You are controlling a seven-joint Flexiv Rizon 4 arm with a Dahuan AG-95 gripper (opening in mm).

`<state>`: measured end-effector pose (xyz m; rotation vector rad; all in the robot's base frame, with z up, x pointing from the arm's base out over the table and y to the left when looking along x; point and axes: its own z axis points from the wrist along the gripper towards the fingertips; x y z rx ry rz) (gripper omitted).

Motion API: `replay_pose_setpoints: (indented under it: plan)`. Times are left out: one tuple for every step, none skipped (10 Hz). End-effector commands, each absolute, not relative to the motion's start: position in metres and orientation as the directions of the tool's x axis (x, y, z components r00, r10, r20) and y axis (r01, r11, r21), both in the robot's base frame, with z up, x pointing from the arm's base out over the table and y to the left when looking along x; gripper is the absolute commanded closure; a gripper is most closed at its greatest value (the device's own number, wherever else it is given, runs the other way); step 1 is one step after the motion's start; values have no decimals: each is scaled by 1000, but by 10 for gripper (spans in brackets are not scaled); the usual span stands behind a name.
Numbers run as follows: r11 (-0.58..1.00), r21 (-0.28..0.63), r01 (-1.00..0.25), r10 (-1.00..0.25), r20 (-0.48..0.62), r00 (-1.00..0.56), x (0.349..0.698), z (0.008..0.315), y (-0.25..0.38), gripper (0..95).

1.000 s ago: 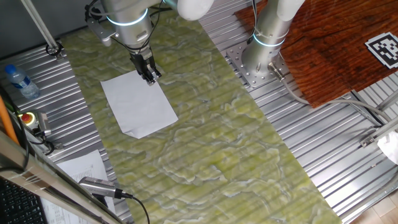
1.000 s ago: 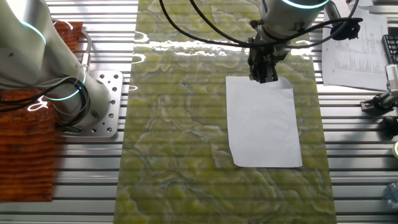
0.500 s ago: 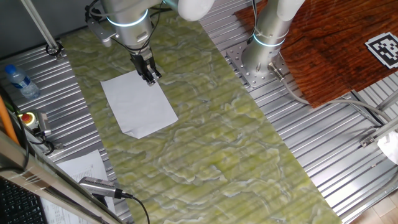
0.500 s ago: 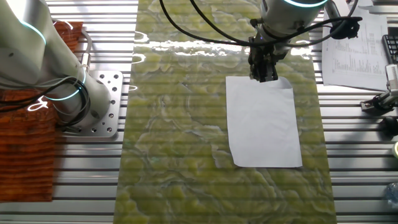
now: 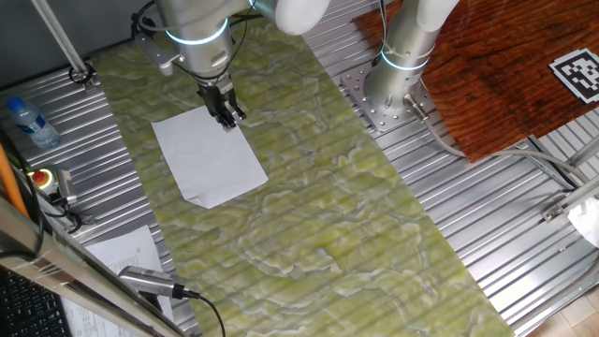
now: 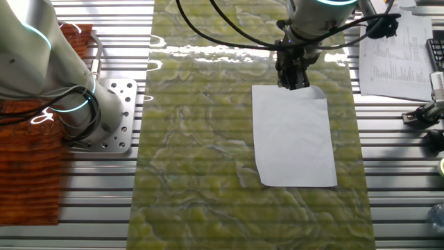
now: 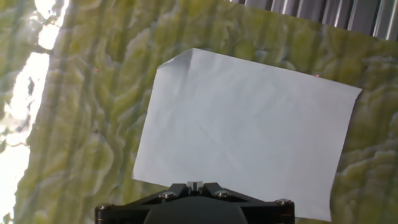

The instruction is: Flip over and spread out the paper that is laid flat on the table

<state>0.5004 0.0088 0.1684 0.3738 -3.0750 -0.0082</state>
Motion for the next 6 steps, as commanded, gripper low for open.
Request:
replay_pose_setpoints:
  plan:
    - [975,20,-221,-222,48,-974,500,169,8,950]
    - [967,21,-254,-255,46,-966,500,169,9,950]
    - [952,18,-304,-305,48,-951,500,169,9,950]
    - [946,19,-322,-323,50,-945,500,169,9,950]
    - [943,18,-333,-334,51,-941,500,169,9,950]
    - [943,18,-331,-332,51,-942,500,169,9,950]
